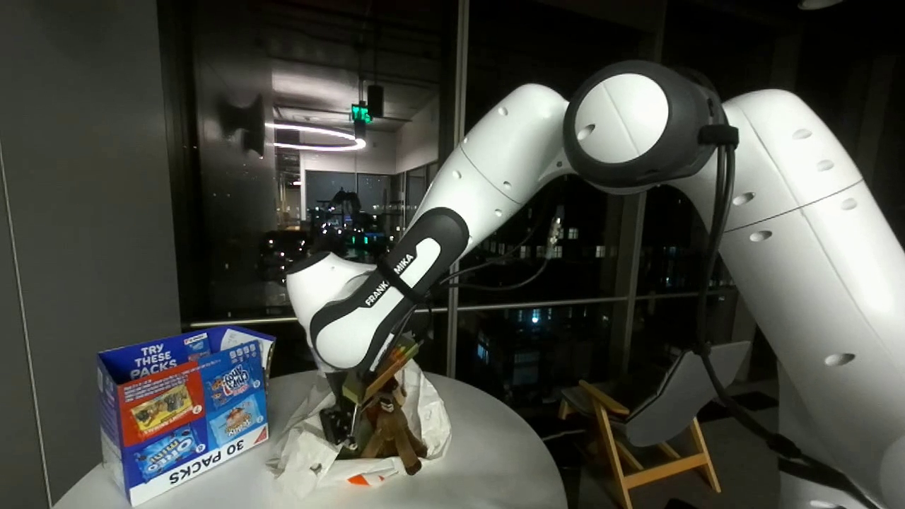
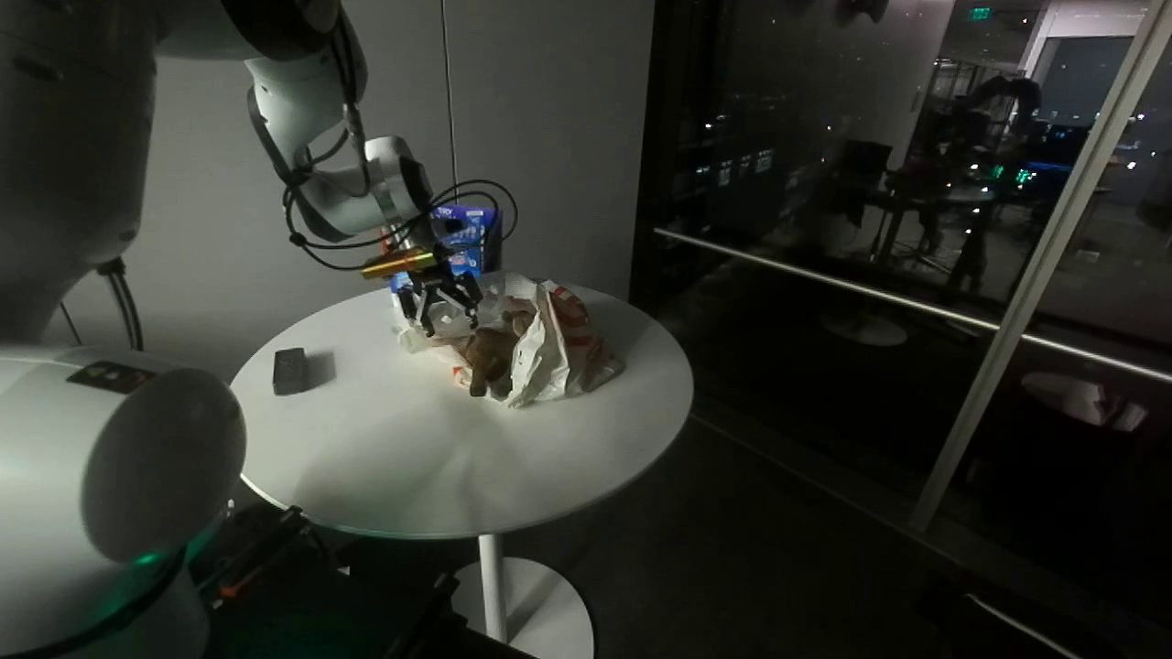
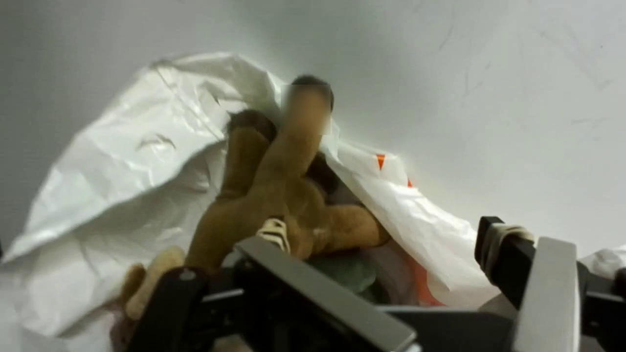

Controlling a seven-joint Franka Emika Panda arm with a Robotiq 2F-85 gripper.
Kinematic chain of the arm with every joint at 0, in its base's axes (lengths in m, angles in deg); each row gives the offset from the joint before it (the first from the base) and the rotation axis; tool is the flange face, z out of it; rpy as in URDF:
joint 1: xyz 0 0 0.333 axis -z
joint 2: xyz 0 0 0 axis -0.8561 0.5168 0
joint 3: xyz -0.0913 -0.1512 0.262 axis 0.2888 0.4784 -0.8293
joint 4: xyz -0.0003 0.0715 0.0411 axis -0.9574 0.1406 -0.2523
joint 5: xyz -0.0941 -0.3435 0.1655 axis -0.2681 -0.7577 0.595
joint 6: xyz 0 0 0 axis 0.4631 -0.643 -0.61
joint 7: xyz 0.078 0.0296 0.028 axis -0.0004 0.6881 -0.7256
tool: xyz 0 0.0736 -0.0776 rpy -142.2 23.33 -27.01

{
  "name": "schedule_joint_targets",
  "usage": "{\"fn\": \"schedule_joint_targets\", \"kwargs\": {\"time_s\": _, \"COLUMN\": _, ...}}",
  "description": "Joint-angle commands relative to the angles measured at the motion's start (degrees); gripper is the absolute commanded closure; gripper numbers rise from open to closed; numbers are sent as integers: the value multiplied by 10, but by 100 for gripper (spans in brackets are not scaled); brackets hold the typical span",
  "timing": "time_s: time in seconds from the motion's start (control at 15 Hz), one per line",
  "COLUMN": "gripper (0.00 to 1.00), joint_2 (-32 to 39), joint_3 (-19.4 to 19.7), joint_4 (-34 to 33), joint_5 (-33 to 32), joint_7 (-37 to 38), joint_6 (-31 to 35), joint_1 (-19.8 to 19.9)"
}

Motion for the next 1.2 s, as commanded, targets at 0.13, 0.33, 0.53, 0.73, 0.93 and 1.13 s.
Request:
{"fn": "schedule_joint_targets", "kwargs": {"time_s": 0.13, "gripper": 0, "joint_2": -59, "joint_3": -30, "joint_4": 34, "joint_5": 18, "joint_7": 57, "joint_6": -138, "joint_1": -19}}
{"fn": "schedule_joint_targets", "kwargs": {"time_s": 0.33, "gripper": 0, "joint_2": -76, "joint_3": -77, "joint_4": 60, "joint_5": 74, "joint_7": -29, "joint_6": -94, "joint_1": -3}}
{"fn": "schedule_joint_targets", "kwargs": {"time_s": 0.53, "gripper": 0, "joint_2": -62, "joint_3": -108, "joint_4": 51, "joint_5": 95, "joint_7": -98, "joint_6": -84, "joint_1": -4}}
{"fn": "schedule_joint_targets", "kwargs": {"time_s": 0.73, "gripper": 0, "joint_2": -35, "joint_3": -130, "joint_4": 29, "joint_5": 96, "joint_7": -167, "joint_6": -73, "joint_1": -9}}
{"fn": "schedule_joint_targets", "kwargs": {"time_s": 0.93, "gripper": 0, "joint_2": 3, "joint_3": -143, "joint_4": 9, "joint_5": 88, "joint_7": -238, "joint_6": -32, "joint_1": -9}}
{"fn": "schedule_joint_targets", "kwargs": {"time_s": 1.13, "gripper": 0, "joint_2": 51, "joint_3": -151, "joint_4": -26, "joint_5": 83, "joint_7": -316, "joint_6": 5, "joint_1": -10}}
